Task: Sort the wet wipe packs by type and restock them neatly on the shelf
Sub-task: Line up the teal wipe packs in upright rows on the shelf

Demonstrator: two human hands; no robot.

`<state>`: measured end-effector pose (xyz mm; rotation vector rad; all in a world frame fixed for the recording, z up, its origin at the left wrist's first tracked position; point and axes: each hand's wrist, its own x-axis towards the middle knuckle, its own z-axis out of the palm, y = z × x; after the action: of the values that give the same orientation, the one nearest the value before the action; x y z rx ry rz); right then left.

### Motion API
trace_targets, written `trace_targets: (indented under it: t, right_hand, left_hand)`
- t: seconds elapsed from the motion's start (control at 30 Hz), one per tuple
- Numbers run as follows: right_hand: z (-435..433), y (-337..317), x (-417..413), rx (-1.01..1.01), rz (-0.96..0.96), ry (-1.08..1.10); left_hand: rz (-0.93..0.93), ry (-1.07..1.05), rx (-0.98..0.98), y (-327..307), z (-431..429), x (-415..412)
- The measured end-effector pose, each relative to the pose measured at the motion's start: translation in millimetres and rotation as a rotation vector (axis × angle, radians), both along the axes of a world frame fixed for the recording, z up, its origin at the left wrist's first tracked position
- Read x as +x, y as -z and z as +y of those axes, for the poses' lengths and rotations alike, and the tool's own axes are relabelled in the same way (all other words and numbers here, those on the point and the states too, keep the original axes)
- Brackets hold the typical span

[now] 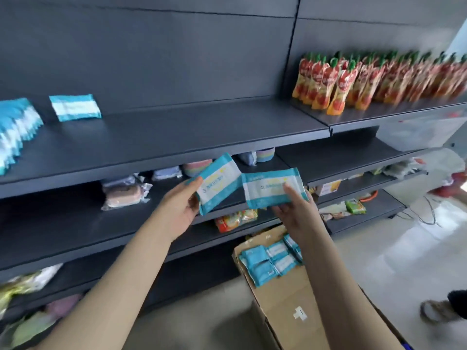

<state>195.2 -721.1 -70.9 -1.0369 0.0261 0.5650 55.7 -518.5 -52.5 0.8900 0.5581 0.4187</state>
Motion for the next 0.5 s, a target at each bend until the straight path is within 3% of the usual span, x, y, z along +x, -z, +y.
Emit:
trace_targets:
  t: [0.5]
  right_hand:
    - [179.4, -61.9, -152.6, 0.027, -0.099, -0.163]
  left_hand:
    - [0.108, -0.19, 0.195, -61.2, 158.8, -197.4]
